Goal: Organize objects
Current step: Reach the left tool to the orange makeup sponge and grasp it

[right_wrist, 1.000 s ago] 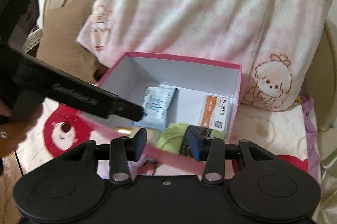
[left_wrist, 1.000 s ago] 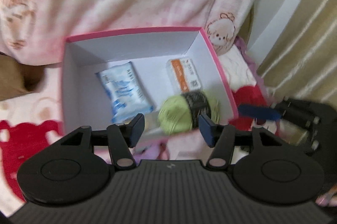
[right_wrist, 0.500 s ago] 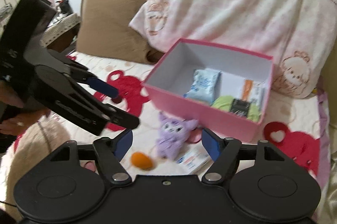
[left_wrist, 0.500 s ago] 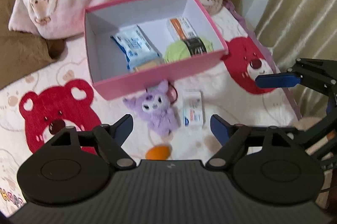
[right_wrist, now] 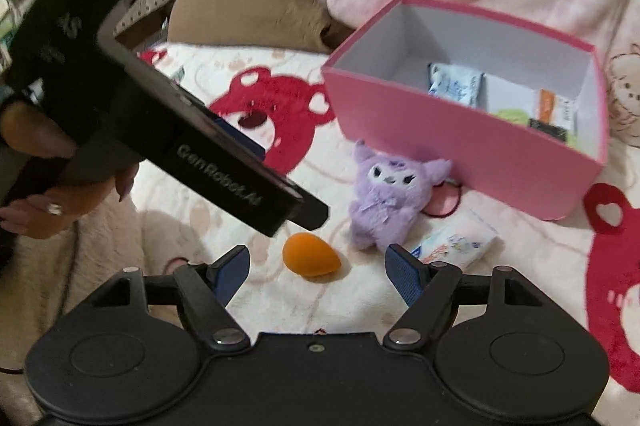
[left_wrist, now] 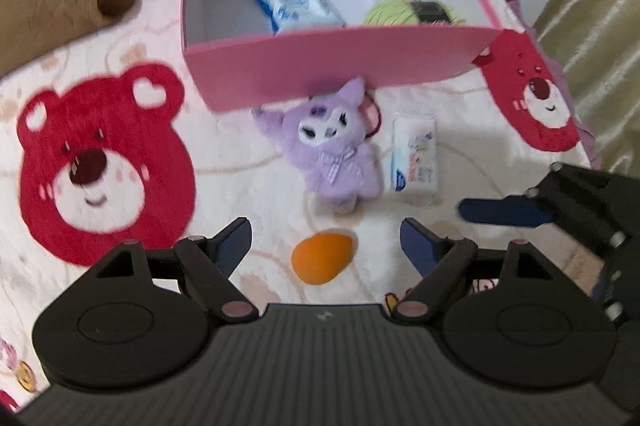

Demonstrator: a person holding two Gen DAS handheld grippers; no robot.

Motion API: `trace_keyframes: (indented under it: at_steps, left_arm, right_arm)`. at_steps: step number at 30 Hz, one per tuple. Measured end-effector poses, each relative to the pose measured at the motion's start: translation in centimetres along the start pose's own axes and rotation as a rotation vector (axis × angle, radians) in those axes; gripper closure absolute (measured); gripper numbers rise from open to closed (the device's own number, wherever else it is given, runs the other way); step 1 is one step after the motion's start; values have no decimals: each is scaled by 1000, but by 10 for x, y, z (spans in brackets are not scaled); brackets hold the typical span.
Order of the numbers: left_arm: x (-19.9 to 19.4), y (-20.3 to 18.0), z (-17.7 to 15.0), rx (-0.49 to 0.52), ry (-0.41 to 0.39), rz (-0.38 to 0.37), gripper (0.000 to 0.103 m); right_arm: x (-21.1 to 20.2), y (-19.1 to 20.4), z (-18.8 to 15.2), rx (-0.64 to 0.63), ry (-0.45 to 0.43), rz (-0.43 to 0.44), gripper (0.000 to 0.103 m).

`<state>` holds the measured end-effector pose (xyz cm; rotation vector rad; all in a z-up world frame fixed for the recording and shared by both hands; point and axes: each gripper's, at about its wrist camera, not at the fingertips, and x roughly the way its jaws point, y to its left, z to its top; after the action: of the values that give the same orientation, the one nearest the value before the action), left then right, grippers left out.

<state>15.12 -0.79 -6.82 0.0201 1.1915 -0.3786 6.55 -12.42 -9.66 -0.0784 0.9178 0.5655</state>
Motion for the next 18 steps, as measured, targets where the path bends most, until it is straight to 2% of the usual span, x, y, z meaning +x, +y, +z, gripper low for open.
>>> trace_keyframes:
  at_steps: [3, 8, 14, 16, 18]
  left_arm:
    - [17, 5, -4, -46, 35, 1, 25]
    - [43, 9, -9, -63, 89, 29, 26]
    - [65, 17, -10, -75, 88, 76, 32]
    - [69, 21, -9, -91, 86, 56, 36]
    - [70, 23, -8, -108, 90, 15, 51]
  right_arm:
    - [24, 4, -3, 1, 30, 12, 24]
    - [54, 4, -10, 64, 67, 35, 25]
    - [85, -2, -26, 164, 67, 16, 25]
    - [88, -1, -31, 164, 44, -2, 27]
    - [87, 5, -33, 134, 12, -23, 33]
